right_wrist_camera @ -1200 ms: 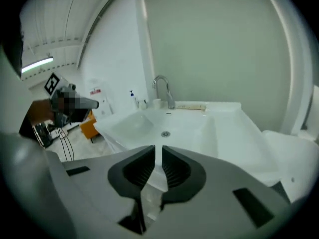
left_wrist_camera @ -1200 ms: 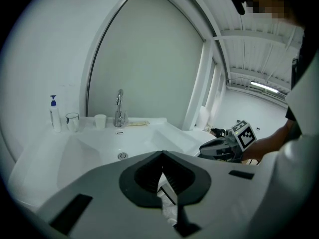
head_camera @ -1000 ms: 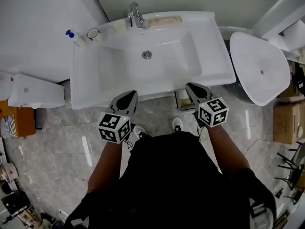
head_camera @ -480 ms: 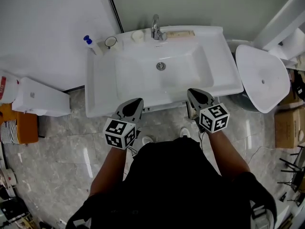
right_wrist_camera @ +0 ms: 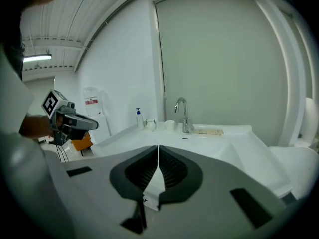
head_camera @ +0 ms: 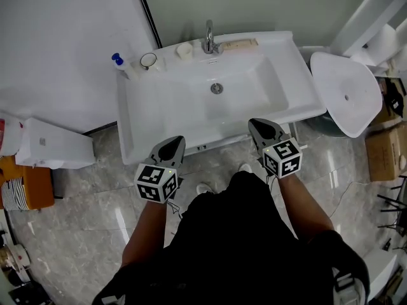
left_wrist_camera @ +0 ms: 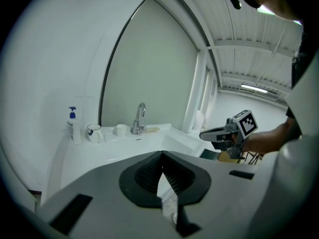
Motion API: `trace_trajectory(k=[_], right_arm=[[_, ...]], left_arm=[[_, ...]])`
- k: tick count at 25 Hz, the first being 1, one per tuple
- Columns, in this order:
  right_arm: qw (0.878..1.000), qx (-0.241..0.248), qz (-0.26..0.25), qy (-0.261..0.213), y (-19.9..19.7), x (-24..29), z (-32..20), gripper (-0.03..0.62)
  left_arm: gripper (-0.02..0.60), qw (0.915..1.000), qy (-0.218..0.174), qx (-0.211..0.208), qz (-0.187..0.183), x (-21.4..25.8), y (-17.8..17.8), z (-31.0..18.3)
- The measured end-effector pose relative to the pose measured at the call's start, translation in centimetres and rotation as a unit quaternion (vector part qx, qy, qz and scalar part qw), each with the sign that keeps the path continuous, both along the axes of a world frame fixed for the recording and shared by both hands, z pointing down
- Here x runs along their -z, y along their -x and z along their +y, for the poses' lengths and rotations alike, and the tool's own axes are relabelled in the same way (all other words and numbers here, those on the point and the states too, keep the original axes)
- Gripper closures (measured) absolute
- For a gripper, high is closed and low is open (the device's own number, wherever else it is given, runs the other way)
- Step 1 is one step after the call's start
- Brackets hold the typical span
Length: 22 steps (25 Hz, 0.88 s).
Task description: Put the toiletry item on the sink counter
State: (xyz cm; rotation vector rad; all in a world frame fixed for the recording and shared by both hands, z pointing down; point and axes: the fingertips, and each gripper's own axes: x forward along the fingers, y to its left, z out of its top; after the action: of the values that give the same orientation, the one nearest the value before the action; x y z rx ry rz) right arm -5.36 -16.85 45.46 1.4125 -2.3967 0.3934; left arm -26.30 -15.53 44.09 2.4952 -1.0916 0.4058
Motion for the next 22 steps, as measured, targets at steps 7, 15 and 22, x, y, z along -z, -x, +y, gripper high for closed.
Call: trace_trajectory(k=[7,15,22], right_arm=[[0.998,0.020,0.063,-0.004,0.6,-0.5,-3.2,0.585],[0.993,0.019,0.114,0.005,-1.5,-0.9,-10.8,0.585],[0.985,0.045,0.167,0.006,-4.0,-0.7,-19.2,0.585]], left_arm=[[0.584,1.0000,0.003,0.000,0.009,-0.2,-0.1,-1.9],[0.584,0.9998,0.006,0.019,0.000,0.1,0.0,-5.7],[0.585,0.9994,0.021,0.029,-0.002,-1.0,-1.0,-10.7]])
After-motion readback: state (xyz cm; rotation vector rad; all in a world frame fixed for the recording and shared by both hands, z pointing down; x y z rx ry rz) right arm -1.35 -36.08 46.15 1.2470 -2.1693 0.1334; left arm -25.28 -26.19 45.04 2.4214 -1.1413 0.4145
